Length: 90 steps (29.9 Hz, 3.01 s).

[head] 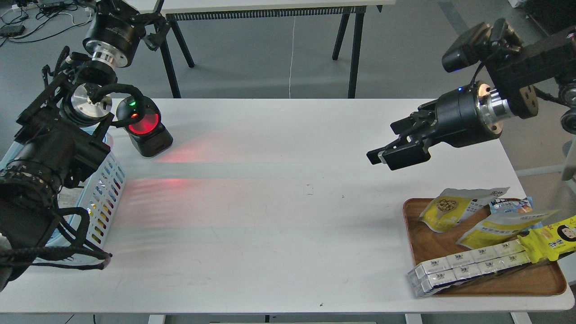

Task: Scan snack and place in basket
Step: 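Move the right gripper down over the yellow snack pouch on the tray, then grasp the yellow snack pouch with the right gripper and lift it, then carry the pouch with the right gripper toward the scanner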

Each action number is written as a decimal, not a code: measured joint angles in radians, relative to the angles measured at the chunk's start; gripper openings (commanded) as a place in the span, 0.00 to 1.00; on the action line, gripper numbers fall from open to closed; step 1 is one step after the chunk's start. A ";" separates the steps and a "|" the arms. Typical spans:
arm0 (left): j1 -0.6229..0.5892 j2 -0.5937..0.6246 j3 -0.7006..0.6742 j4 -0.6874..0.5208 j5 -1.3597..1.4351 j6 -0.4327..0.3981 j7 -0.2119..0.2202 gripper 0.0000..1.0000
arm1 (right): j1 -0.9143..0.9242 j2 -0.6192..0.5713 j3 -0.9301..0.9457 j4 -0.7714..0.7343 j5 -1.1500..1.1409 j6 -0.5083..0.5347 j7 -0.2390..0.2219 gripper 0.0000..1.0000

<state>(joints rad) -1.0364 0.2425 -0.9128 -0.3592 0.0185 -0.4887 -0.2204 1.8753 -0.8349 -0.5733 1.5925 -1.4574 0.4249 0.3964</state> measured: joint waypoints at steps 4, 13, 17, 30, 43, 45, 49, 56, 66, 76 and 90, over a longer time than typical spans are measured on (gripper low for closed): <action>-0.001 0.012 -0.007 0.000 0.000 0.000 -0.002 1.00 | -0.004 -0.006 -0.089 0.003 -0.198 -0.034 0.029 0.85; -0.007 0.031 -0.012 0.000 0.000 0.000 -0.004 1.00 | -0.034 -0.036 -0.191 -0.005 -0.384 -0.105 0.041 0.73; -0.007 0.041 -0.015 0.001 -0.002 0.000 -0.005 1.00 | -0.062 -0.047 -0.194 -0.021 -0.396 -0.106 0.041 0.71; -0.004 0.044 -0.014 0.002 -0.009 0.000 -0.005 1.00 | -0.178 -0.055 -0.190 -0.114 -0.421 -0.108 0.041 0.55; -0.004 0.043 -0.011 0.001 -0.009 0.000 -0.005 1.00 | -0.189 -0.048 -0.183 -0.165 -0.421 -0.108 0.034 0.12; -0.004 0.044 -0.010 0.002 -0.009 0.000 -0.005 1.00 | -0.188 -0.047 -0.183 -0.168 -0.421 -0.107 0.033 0.08; -0.004 0.044 -0.008 0.008 -0.008 0.000 -0.005 1.00 | -0.187 -0.047 -0.183 -0.169 -0.421 -0.106 0.033 0.04; -0.004 0.044 -0.007 0.009 -0.008 0.000 -0.005 1.00 | -0.176 -0.047 -0.181 -0.163 -0.419 -0.108 0.038 0.00; -0.007 0.050 -0.005 0.011 -0.007 0.000 -0.005 1.00 | -0.094 -0.054 -0.157 -0.123 -0.410 -0.110 0.083 0.00; -0.009 0.050 -0.004 0.011 -0.008 0.000 -0.005 1.00 | -0.012 0.039 -0.090 -0.102 -0.354 -0.123 0.086 0.00; -0.010 0.047 0.000 0.011 -0.008 0.000 -0.005 1.00 | -0.011 0.334 -0.017 -0.181 -0.154 -0.235 0.035 0.00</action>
<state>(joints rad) -1.0464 0.2897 -0.9128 -0.3482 0.0107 -0.4887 -0.2254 1.8647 -0.5010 -0.5906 1.4118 -1.6113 0.1896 0.4313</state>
